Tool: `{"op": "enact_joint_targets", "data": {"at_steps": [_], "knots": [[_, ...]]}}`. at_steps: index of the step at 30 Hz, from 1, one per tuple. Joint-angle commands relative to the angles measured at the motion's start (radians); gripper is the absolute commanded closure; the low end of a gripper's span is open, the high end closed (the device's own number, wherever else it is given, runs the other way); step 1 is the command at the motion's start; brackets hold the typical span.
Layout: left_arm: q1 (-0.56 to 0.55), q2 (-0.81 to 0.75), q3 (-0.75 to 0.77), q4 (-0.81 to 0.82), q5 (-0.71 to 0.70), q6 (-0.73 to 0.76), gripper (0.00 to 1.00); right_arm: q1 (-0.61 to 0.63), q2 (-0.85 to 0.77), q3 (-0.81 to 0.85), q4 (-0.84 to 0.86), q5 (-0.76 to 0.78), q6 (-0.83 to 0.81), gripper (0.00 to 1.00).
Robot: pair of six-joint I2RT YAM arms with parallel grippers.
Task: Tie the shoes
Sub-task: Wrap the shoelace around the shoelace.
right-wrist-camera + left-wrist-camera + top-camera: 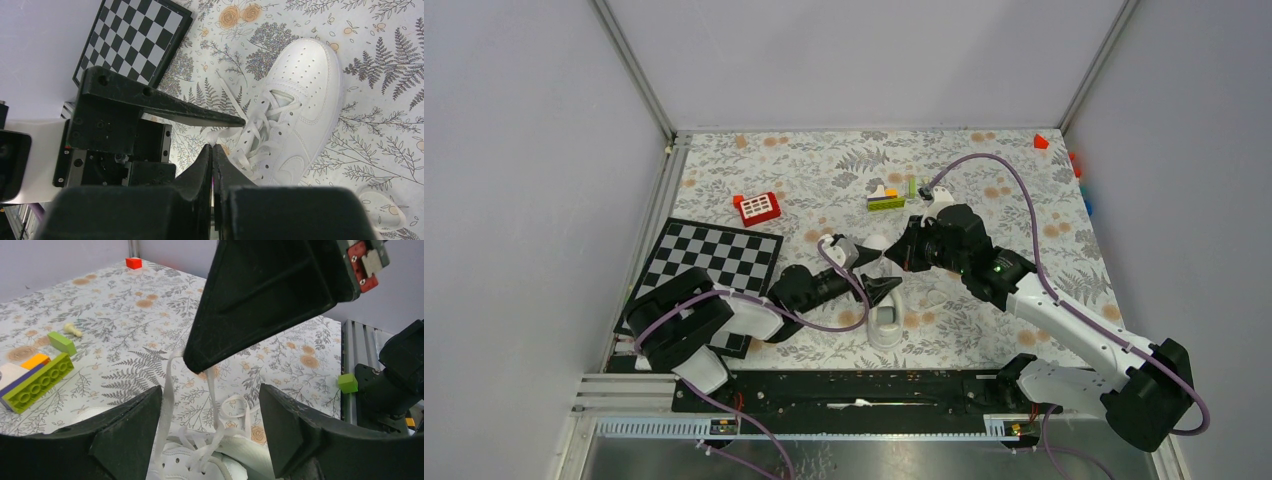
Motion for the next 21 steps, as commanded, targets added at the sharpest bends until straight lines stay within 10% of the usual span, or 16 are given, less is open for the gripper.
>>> {"op": "enact_joint_targets", "data": {"at_steps": [1,21], "knots": [[-0.017,0.017,0.04,0.083,0.021,-0.017,0.25,-0.007,-0.009,0.017,0.049,0.01,0.01,1.0],[-0.021,0.046,0.058,0.097,0.032,-0.048,0.74,-0.007,-0.017,0.016,0.05,0.015,0.012,1.0]]}}
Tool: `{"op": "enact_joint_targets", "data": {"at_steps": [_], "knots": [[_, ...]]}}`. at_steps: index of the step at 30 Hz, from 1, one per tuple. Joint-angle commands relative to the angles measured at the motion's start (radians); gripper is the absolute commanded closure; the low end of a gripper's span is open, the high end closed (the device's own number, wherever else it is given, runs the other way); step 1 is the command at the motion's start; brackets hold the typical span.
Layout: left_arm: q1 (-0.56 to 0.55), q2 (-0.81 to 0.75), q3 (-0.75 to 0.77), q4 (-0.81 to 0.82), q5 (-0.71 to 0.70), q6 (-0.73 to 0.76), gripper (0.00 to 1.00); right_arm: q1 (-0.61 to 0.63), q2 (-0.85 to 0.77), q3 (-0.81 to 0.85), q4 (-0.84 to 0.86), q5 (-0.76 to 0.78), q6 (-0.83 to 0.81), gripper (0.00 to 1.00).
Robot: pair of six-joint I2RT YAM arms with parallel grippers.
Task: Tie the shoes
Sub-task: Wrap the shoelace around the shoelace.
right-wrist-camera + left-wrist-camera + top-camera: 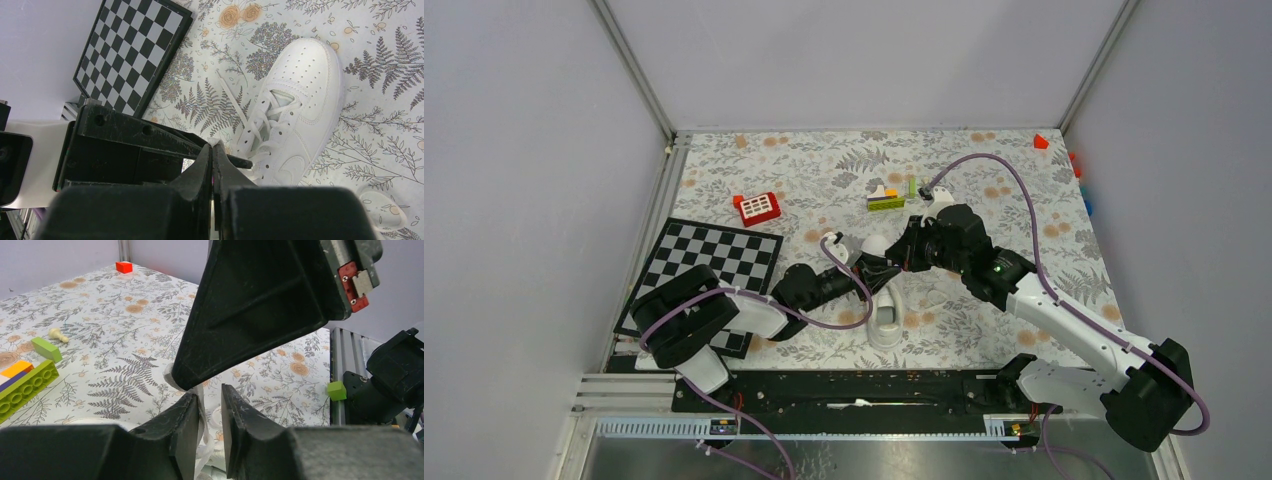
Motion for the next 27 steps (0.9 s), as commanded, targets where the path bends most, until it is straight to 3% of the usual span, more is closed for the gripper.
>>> {"op": "enact_joint_targets", "data": {"at_steps": [1,13,18,27], "knots": [[-0.004,0.006,0.024,0.076,0.026,-0.011,0.74,-0.007,-0.018,0.015,0.05,0.014,0.009,1.0],[-0.004,0.005,-0.011,0.074,0.033,-0.018,0.68,-0.007,-0.019,0.016,0.05,0.021,0.009,1.0],[-0.004,0.016,-0.011,0.059,0.038,-0.013,0.58,-0.007,-0.014,0.016,0.055,0.015,0.011,1.0],[-0.005,0.031,-0.01,0.039,0.054,-0.015,0.56,-0.007,-0.011,0.019,0.056,0.012,0.012,1.0]]}}
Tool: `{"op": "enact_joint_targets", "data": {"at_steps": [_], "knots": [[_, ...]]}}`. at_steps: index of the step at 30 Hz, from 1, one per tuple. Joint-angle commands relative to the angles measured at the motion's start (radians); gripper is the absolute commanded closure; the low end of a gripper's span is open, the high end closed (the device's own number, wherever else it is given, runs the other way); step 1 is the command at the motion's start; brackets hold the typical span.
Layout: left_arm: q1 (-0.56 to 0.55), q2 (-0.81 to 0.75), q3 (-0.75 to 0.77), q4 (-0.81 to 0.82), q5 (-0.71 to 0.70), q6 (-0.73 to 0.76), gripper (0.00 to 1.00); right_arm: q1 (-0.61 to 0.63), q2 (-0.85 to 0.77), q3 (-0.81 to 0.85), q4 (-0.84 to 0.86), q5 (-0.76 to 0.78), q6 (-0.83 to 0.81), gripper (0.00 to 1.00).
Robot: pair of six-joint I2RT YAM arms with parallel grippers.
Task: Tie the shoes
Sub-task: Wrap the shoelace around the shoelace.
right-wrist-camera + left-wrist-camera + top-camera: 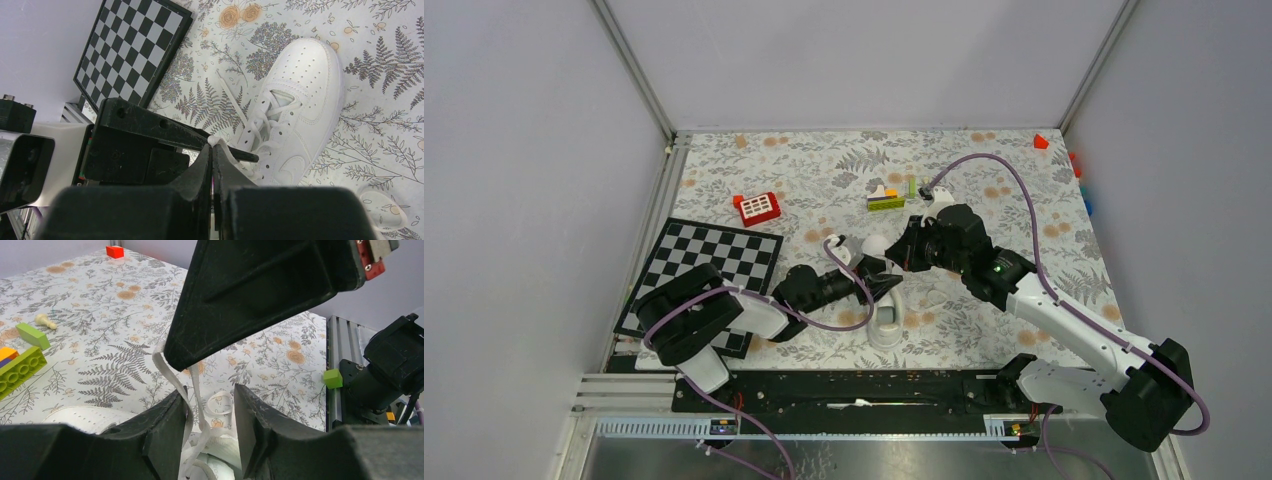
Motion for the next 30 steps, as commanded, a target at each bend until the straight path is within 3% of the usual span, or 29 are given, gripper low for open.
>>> {"op": "enact_joint_targets", "data": {"at_steps": [1,8,12,18,24,26,27,30], "knots": [[-0.004,0.011,-0.001,0.042,0.032,-0.004,0.56,-0.008,-0.01,0.019,0.056,0.011,0.011,1.0],[-0.005,0.019,0.0,0.045,0.036,-0.011,0.63,-0.007,-0.009,0.019,0.056,0.009,0.013,1.0],[-0.004,0.023,0.003,0.047,0.037,-0.018,0.76,-0.007,-0.009,0.021,0.055,0.008,0.013,1.0],[-0.003,0.034,0.011,0.046,0.048,-0.027,0.79,-0.007,-0.007,0.019,0.056,0.007,0.013,1.0],[-0.004,0.04,0.007,0.05,0.05,-0.027,1.0,-0.007,-0.007,0.022,0.055,0.005,0.013,1.0],[-0.003,0.039,0.005,0.055,0.043,-0.027,1.0,-0.007,-0.007,0.023,0.051,0.005,0.013,1.0],[-0.004,0.038,0.003,0.059,0.04,-0.027,1.0,-0.007,-0.006,0.024,0.048,0.005,0.014,0.93],[-0.004,0.034,-0.005,0.071,0.03,-0.027,1.0,-0.007,-0.024,0.026,0.03,0.029,0.015,0.58]]}}
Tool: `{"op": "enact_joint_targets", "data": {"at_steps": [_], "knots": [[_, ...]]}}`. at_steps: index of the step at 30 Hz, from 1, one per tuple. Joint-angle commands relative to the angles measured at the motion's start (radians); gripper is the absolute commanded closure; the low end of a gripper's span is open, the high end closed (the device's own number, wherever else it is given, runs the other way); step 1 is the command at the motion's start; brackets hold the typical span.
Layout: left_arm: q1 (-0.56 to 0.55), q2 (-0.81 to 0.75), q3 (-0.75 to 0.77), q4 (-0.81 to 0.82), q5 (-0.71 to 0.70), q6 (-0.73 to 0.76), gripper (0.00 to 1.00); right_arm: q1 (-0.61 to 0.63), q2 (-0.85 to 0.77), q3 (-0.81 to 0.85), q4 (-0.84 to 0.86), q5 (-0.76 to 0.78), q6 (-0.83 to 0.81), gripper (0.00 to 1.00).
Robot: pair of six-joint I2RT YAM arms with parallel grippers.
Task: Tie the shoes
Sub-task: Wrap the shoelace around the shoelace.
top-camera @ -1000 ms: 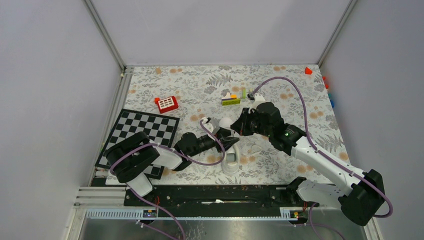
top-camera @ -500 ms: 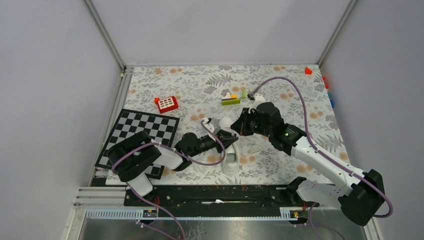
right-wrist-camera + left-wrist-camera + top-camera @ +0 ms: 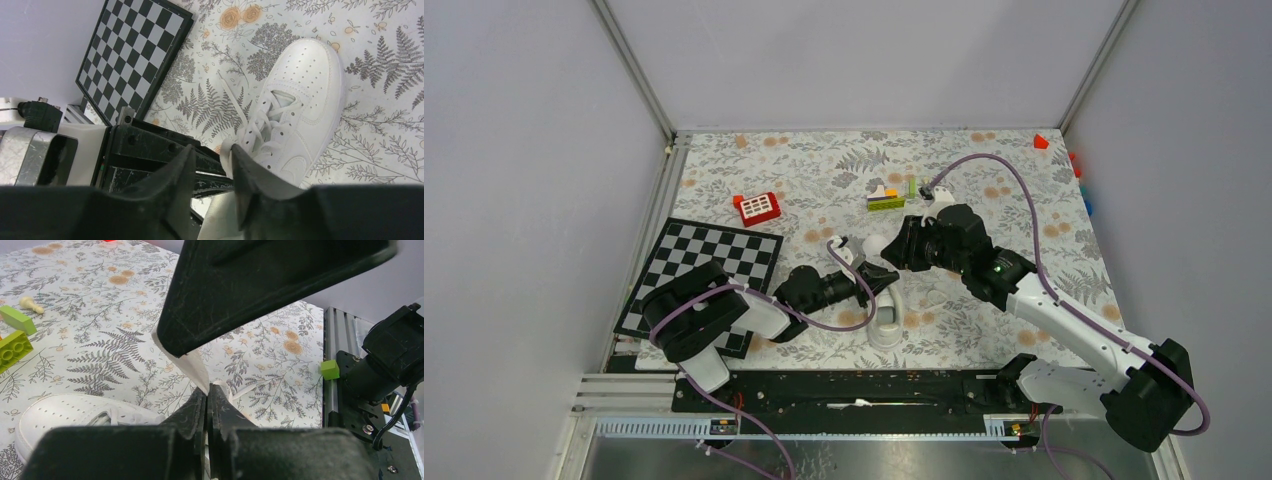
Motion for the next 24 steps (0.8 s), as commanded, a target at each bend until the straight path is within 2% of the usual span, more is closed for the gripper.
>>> {"op": "enact_joint_targets", "data": {"at_steps": [1,4,10,12,15,20,24], "knots": [[-0.003,0.001,-0.005,0.077,0.011,-0.005,1.0,-0.008,-0.035,0.029,0.018,0.047,-0.004,0.51],[-0.003,-0.004,-0.008,0.079,0.013,-0.008,1.0,-0.007,-0.077,0.045,-0.035,0.123,-0.03,0.16],[-0.004,-0.014,-0.01,0.08,0.025,-0.013,1.0,-0.009,-0.224,0.037,-0.185,0.347,-0.06,0.06],[-0.003,-0.02,-0.012,0.08,0.029,-0.017,1.0,-0.012,-0.284,0.014,-0.254,0.433,-0.043,0.06],[-0.004,-0.027,-0.013,0.08,0.034,-0.023,1.0,-0.031,-0.36,-0.03,-0.384,0.496,0.028,0.14],[-0.004,-0.035,-0.01,0.078,0.044,-0.025,1.0,-0.062,-0.374,-0.116,-0.556,0.403,0.23,0.28],[-0.004,-0.048,-0.01,0.064,0.042,-0.023,1.0,-0.062,-0.325,-0.15,-0.595,0.365,0.361,0.43]]}}
